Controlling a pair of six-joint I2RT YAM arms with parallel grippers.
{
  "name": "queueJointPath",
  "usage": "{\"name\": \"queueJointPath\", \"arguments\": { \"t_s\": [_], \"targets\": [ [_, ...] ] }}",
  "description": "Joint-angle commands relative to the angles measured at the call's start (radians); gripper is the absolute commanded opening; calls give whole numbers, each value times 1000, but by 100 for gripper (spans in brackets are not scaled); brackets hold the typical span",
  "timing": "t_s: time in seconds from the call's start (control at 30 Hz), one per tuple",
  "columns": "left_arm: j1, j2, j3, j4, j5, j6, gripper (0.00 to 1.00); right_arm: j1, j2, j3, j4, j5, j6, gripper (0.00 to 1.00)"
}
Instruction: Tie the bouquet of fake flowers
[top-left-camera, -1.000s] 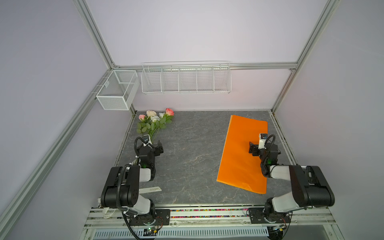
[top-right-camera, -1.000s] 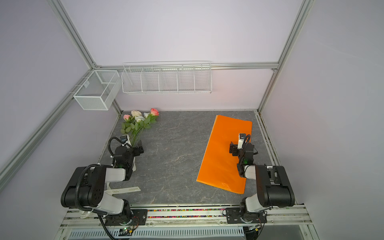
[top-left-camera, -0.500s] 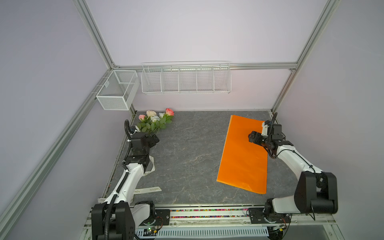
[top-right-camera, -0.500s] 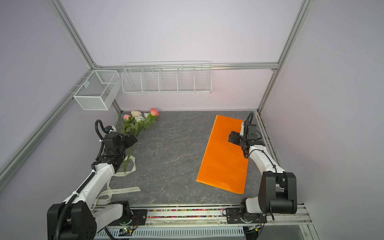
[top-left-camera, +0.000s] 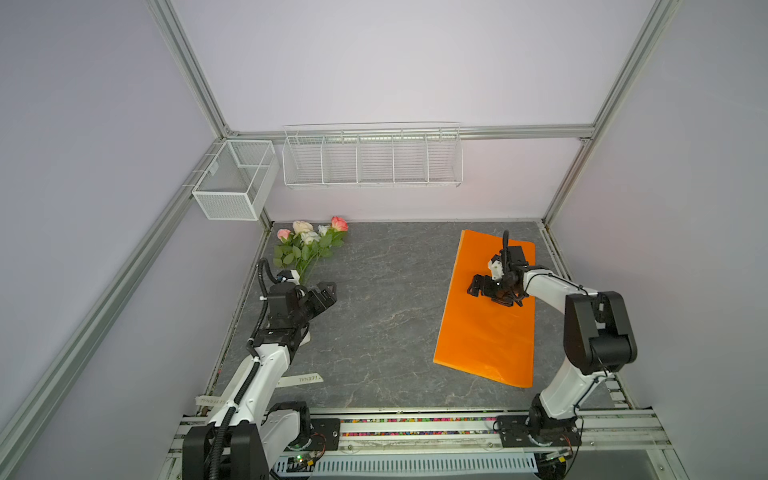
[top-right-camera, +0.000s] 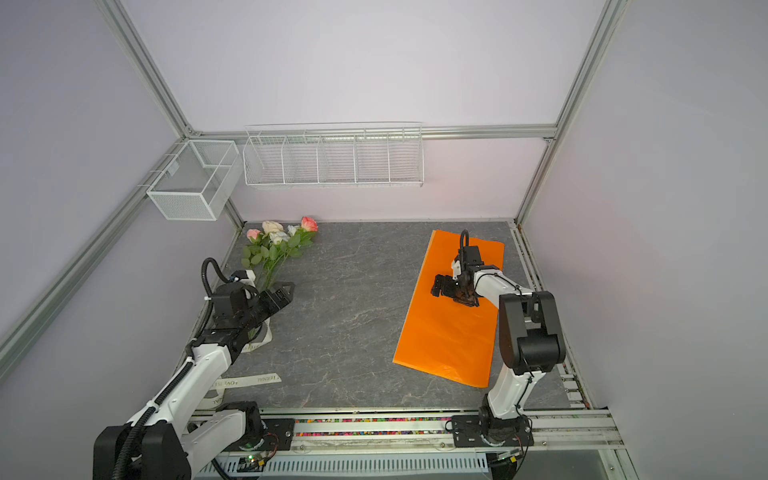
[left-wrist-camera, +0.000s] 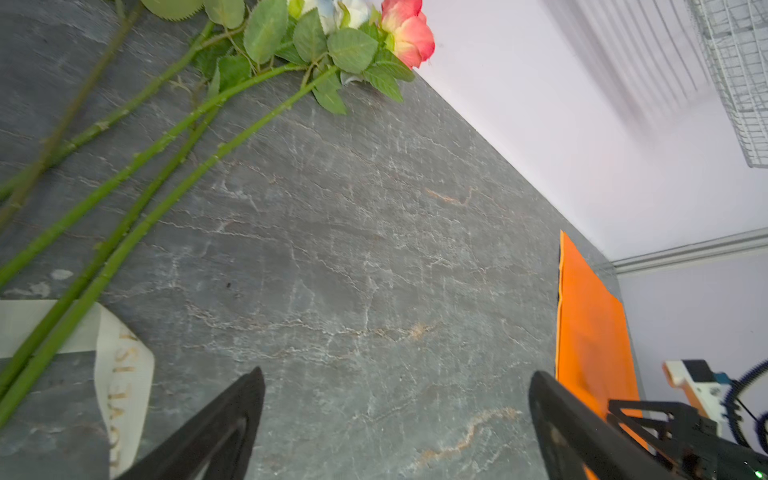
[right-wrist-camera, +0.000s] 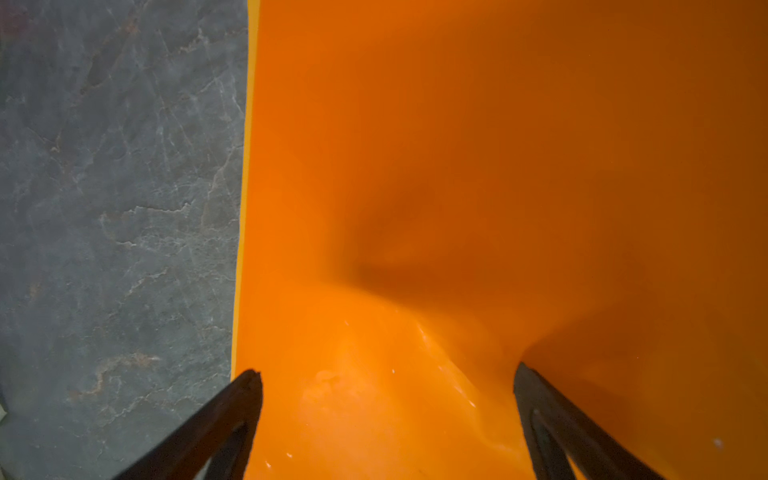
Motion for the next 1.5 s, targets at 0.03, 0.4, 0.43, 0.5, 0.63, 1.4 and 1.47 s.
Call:
{"name": "queueJointPath", "arguments": {
  "t_s": [0.03, 0.4, 0.43, 0.5, 0.63, 1.4, 1.47],
  "targets": [
    [-13, -29, 25, -69, 47, -13, 99, 58, 75, 61, -86, 66, -82, 100],
    [-41, -56, 41, -124, 54, -2, 100, 373, 193, 166, -159, 157, -326, 99],
    [-47, -56, 38, -126, 56, -3, 100, 406, 206, 175, -155, 159, -346, 99],
    [-61, -52, 38, -131, 52, -3, 100, 462, 230, 186, -147, 146, -389, 98],
    [-96, -51, 36, -143, 42, -5, 100, 575, 258, 206, -108, 103, -468, 98],
    [-567, 477, 272, 15, 56, -50, 82, 251, 46, -3, 249, -189, 83, 96],
    [-598, 527, 288, 34, 57, -62, 81, 247, 62, 13, 240, -180, 76, 96]
  ]
}}
